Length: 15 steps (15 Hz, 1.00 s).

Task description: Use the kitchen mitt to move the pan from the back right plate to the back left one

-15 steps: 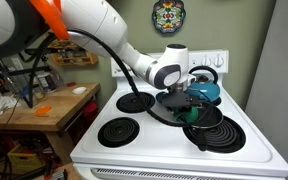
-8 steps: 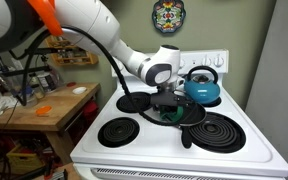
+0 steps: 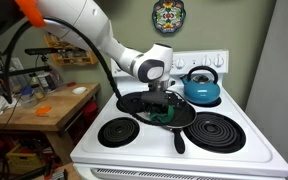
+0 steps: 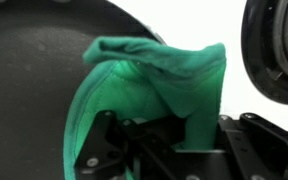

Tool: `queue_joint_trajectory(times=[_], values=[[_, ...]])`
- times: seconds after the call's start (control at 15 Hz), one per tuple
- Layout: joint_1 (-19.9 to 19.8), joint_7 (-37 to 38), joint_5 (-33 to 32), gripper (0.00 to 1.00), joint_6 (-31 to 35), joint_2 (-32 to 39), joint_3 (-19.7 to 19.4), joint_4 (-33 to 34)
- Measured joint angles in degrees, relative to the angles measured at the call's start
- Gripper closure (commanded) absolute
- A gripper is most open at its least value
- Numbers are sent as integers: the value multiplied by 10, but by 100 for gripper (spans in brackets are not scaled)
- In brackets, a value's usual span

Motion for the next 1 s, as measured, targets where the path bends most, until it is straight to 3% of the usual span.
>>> queue_joint_trajectory(times=[0.6,1.0], values=[[25,-1,6,100,-32,-25,3,-28],[33,-48,69,100,-100,-52,18,-31]])
